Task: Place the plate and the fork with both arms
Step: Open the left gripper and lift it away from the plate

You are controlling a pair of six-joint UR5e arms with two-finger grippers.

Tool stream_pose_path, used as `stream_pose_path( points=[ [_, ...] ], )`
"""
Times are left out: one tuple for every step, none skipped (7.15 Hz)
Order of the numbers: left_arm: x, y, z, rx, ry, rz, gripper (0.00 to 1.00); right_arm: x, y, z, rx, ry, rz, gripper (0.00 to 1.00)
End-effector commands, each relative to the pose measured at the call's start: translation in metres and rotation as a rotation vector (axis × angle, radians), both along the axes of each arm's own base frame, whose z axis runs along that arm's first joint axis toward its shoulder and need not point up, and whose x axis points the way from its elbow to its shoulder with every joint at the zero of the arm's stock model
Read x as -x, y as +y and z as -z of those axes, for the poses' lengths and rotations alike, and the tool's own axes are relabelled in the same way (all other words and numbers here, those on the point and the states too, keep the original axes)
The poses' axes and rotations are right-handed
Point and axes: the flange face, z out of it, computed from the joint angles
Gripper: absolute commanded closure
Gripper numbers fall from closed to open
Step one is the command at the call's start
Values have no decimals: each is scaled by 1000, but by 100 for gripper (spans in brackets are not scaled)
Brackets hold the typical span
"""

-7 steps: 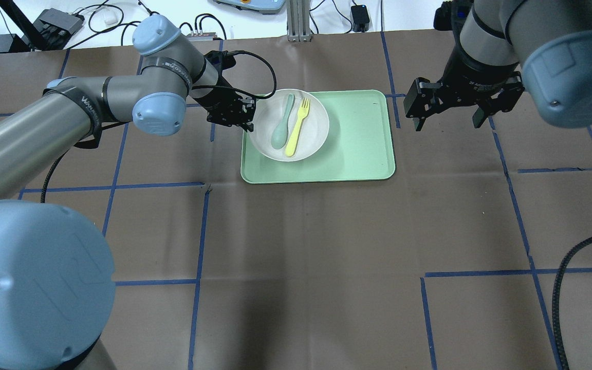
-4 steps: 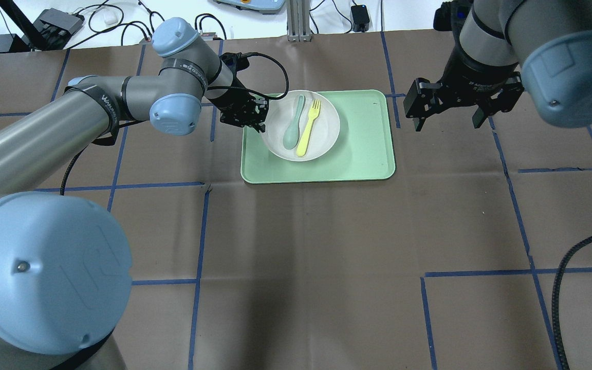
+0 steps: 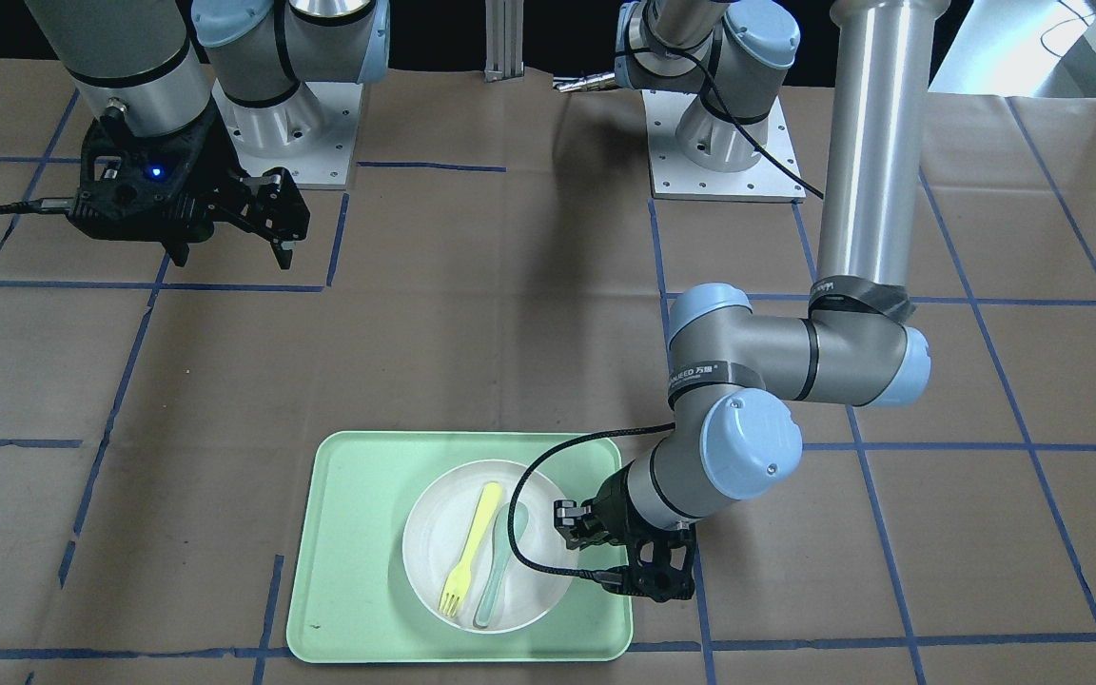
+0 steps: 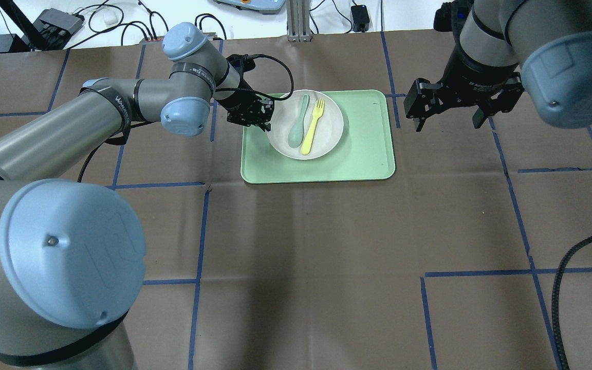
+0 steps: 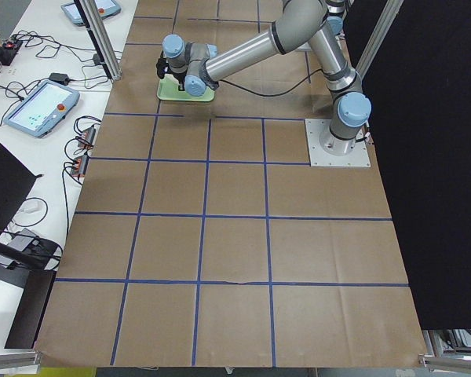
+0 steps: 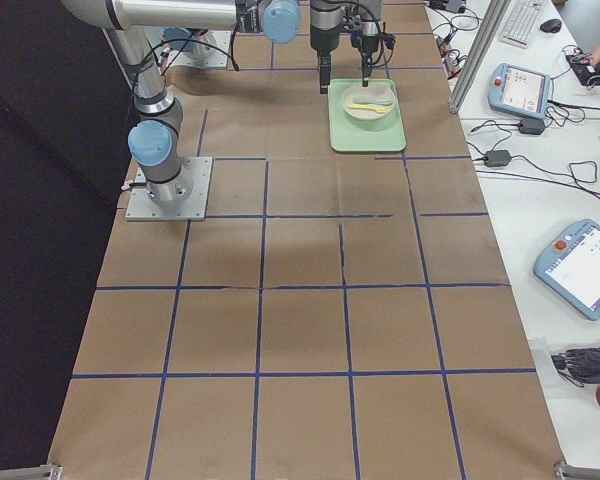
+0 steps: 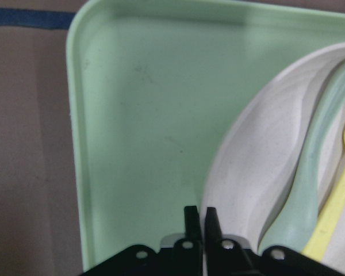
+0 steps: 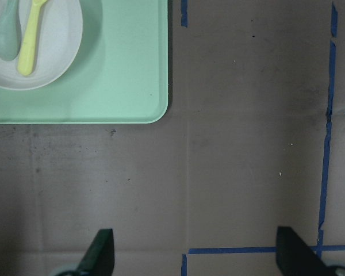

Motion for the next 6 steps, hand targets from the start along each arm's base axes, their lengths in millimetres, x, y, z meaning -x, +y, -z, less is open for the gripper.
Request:
stream_pose_path(
  points=[
    [23, -3, 12, -2, -7, 30, 36, 0, 0, 1, -1, 0, 0, 0],
    [33, 1, 4, 2, -6, 42, 0, 0, 0, 1, 0, 0, 0, 0],
    [35, 5, -17, -11, -3, -5, 0, 0, 0, 1, 0, 0, 0, 0],
    [28, 12, -55, -34, -7, -17, 0, 1, 0, 1, 0, 0, 2, 0],
    [17, 19, -87, -32, -9, -11, 0, 0, 0, 1, 0, 0, 0, 0],
    [1, 33, -126, -32, -34, 5, 0, 1, 0, -1, 3, 0, 2, 0]
  ],
)
